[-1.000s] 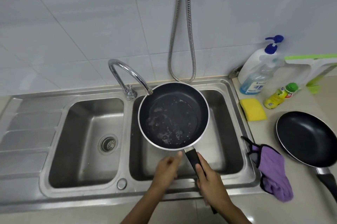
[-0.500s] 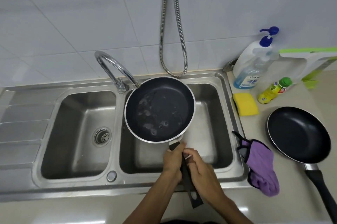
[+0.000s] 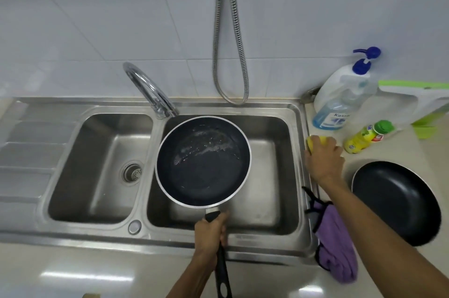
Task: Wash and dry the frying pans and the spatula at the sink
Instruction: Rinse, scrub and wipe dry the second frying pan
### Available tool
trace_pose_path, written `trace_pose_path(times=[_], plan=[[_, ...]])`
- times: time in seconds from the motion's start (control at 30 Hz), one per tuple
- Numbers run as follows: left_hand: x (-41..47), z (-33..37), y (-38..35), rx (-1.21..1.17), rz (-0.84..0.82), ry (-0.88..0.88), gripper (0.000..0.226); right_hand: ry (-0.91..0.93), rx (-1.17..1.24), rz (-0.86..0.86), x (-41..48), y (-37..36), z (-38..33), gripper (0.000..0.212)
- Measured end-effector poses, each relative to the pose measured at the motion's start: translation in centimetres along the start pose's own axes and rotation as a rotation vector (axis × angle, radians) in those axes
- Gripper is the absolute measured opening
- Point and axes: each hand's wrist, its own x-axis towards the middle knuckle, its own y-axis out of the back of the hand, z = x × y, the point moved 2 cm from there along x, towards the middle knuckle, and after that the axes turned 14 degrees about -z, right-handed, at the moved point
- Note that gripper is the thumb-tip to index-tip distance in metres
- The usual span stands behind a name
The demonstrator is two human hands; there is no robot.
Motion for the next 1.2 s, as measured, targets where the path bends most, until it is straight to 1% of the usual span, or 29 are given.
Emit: trace_pose_path(times=[0.07,0.13,0.2,0.23,0.3,0.37,0.4,0.47,0.57,0.63,0.7,0.77,0.8,0.83,0.9,0.97,1.0,1.1,1.17,1.2], plan=[[-0.5,0.3,0.8,0.044,-0.001,-0.016,0.039,0.104,0.136,0.063,-0.7,0.8,-0.4,0.037],[-1.1,0.8,1.5,0.109,-0.016,-0.030,0.041,0.240,0.315,0.195,-2.3,2.4,-2.0,0.035],[-1.7,1.1,2.2,0.168,-0.037,-0.039,0.042,0.447,0.400,0.222,-4.9,3.6,-6.0,0.040],[-2.0,1.2,2.6,0.197,-0.049,-0.042,0.042,0.571,0.380,0.192,-6.3,3.9,-8.5,0.045],[-2.6,1.4,3.2,0.242,-0.076,-0.039,0.045,0.791,0.235,0.088,-7.9,2.9,-13.3,0.050],[-3.1,1.4,3.6,0.264,-0.117,-0.025,0.047,0.899,0.067,-0.025,-7.8,1.5,-17.0,0.050],[-3.3,1.5,3.8,0.268,-0.135,-0.014,0.045,0.913,-0.020,-0.069,-7.1,0.9,-18.3,0.051],[-3.7,1.7,4.1,0.277,-0.165,0.002,0.039,0.860,-0.214,-0.127,-5.4,0.6,-19.8,0.051],[-3.7,2.3,4.8,0.302,-0.204,0.001,0.037,0.773,-0.425,-0.145,-4.6,0.5,-18.2,0.048],[-3.6,2.7,5.0,0.325,-0.218,-0.005,0.036,0.821,-0.448,-0.168,-6.4,0.2,-16.1,0.043],[-3.4,3.2,4.9,0.338,-0.221,-0.008,0.035,0.929,-0.417,-0.212,-9.1,-0.8,-15.3,0.041],[-3.5,3.4,4.6,0.361,-0.219,-0.018,0.033,1.024,-0.356,-0.207,-10.5,-2.3,-17.0,0.042],[-3.6,3.6,4.4,0.379,-0.224,-0.029,0.034,1.028,-0.358,-0.179,-10.4,-2.9,-18.6,0.044],[-3.7,3.8,4.3,0.405,-0.235,-0.040,0.035,0.996,-0.357,-0.161,-9.7,-3.0,-20.2,0.046],[-3.7,4.1,4.3,0.460,-0.256,-0.052,0.036,0.863,-0.353,-0.188,-7.5,-1.7,-22.1,0.051],[-3.5,4.6,4.7,0.492,-0.279,-0.052,0.036,0.741,-0.407,-0.181,-5.2,-0.1,-21.2,0.052],[-3.3,4.8,4.9,0.493,-0.297,-0.049,0.036,0.713,-0.435,-0.178,-4.4,0.3,-19.7,0.052],[-2.5,5.1,5.1,0.471,-0.321,-0.042,0.039,0.769,-0.477,-0.155,-5.8,0.2,-14.9,0.053],[-2.2,5.1,5.1,0.486,-0.304,-0.048,0.038,0.834,-0.491,-0.163,-8.8,-1.6,-13.9,0.053],[-2.2,5.0,5.0,0.493,-0.296,-0.053,0.037,0.846,-0.473,-0.173,-9.8,-2.4,-14.5,0.053]])
